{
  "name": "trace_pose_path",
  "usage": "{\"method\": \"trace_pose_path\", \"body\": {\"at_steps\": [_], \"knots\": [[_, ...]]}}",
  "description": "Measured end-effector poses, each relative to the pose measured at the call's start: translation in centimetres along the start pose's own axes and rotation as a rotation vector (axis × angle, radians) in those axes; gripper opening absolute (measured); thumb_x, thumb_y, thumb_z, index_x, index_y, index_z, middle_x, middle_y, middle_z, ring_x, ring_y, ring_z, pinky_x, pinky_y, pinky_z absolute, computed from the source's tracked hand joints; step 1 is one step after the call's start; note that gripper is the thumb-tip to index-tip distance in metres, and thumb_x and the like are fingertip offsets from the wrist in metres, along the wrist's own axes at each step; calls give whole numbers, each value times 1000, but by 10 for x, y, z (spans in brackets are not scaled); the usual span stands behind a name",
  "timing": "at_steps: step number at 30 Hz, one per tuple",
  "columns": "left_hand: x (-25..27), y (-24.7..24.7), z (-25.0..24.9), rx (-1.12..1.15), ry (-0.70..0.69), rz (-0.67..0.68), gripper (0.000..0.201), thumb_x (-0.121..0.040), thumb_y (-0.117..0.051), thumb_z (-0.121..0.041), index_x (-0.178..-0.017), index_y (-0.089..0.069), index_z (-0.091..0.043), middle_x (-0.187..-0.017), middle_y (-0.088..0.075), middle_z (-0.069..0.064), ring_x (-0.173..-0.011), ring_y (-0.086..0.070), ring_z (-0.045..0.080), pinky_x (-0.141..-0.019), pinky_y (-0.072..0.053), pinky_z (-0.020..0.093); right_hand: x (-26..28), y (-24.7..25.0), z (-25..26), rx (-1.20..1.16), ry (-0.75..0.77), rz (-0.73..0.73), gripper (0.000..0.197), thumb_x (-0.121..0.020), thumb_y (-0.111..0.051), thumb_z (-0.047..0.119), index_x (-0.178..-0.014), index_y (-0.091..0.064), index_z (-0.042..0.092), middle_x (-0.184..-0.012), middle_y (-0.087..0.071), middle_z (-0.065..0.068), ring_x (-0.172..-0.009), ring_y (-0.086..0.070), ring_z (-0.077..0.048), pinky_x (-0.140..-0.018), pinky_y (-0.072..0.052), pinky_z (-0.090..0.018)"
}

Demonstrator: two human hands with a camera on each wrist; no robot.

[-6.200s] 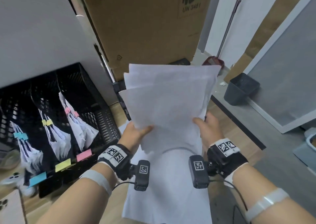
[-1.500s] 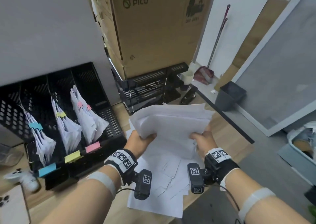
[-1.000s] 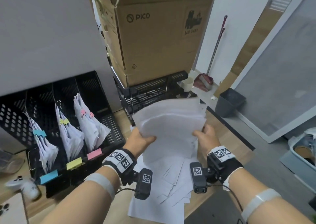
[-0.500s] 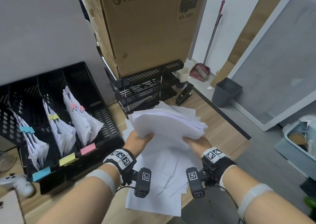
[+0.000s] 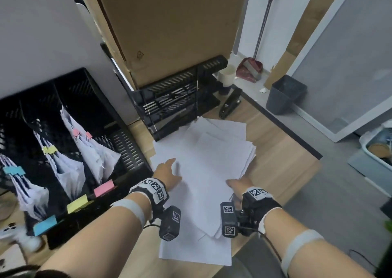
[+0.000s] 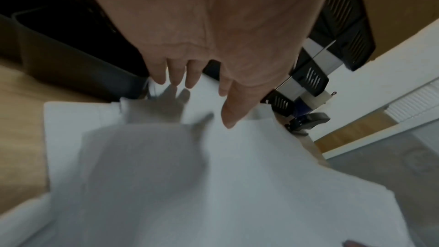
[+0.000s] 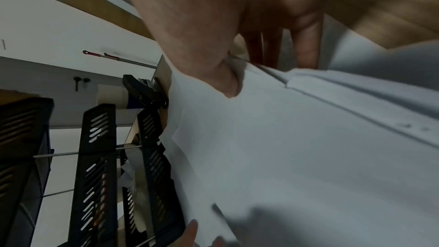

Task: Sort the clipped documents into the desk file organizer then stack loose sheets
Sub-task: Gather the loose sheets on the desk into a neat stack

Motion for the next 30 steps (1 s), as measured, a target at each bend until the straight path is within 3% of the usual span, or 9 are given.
{"method": "trace_pose_path", "body": {"at_steps": [4,7,11,15,18,22,25,28,30], "knots": [[-2,-11,5,51,41,22,65,-93,-66,-19,-151,-38,-20,-144,-54,17,-130,-54,33,-105,-43,32,-4,-18,2,-119,-50,-52,102,-62,-72,49,-144,-27,11,-136,-50,-16,-114,-58,-36,-96,-50,-47],[2,-15,6,42,22,17,52,-93,-65,-19,-142,-46,-19,-138,-58,13,-122,-59,30,-98,-46,29,-7,-28,8,-176,-76,-58,109,-52,-76,52,-141,-32,7,-127,-56,-18,-107,-61,-35,-92,-52,-45],[8,-13,13,77,17,35,53,-94,-65,-22,-142,-44,-19,-132,-59,13,-117,-61,30,-96,-47,29,-6,-31,23,-118,-47,56,88,-80,-67,49,-146,-30,4,-85,-51,-12,-75,-53,-26,-62,-43,-30],[13,-2,14,200,14,-5,67,-90,-72,-22,-148,-38,-17,-133,-57,16,-119,-58,31,-96,-43,26,9,-17,38,-96,77,-23,52,-87,-62,19,-134,-45,4,-128,-59,-15,-111,-60,-33,-91,-47,-32],[14,13,11,337,0,-88,90,-83,-82,-24,-155,-28,-17,-144,-48,16,-130,-51,28,-109,-41,35,25,3,39,-176,224,-89,21,-84,-62,10,-104,-64,8,-104,-70,-10,-94,-66,-29,-89,-53,-34],[14,36,-2,547,-60,-162,126,-68,-93,-34,-160,-10,-17,-164,-27,13,-150,-31,29,-122,-31,44,48,38,37,-260,386,-95,7,-83,-68,13,-90,-71,13,-96,-74,-8,-90,-70,-26,-90,-55,-41],[17,48,-19,695,-141,-153,141,-51,-97,-49,-161,-11,-23,-161,-36,11,-148,-36,26,-122,-31,48,70,61,45,-289,470,-119,6,-82,-73,20,-86,-70,17,-95,-75,-6,-91,-70,-28,-91,-54,-48],[24,55,-34,915,-278,-92,138,-40,-100,-50,-154,-27,-22,-148,-55,5,-136,-53,19,-116,-42,46,95,79,57,-285,574,-153,13,-83,-73,19,-94,-70,13,-96,-74,-5,-92,-70,-25,-90,-54,-42],[32,59,-43,982,-339,-44,127,-45,-101,-43,-149,-35,-14,-138,-63,5,-129,-61,19,-105,-52,37,109,86,59,-340,612,-135,3,-85,-71,14,-85,-70,17,-92,-75,-3,-87,-70,-20,-82,-54,-35]]}}
Point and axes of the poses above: each hand's wrist, its own x-axis away from the middle knuckle, its own y-axis out of the back of the hand, z = x × y, the point moved 2 cm from there along -x, towards the middle knuckle
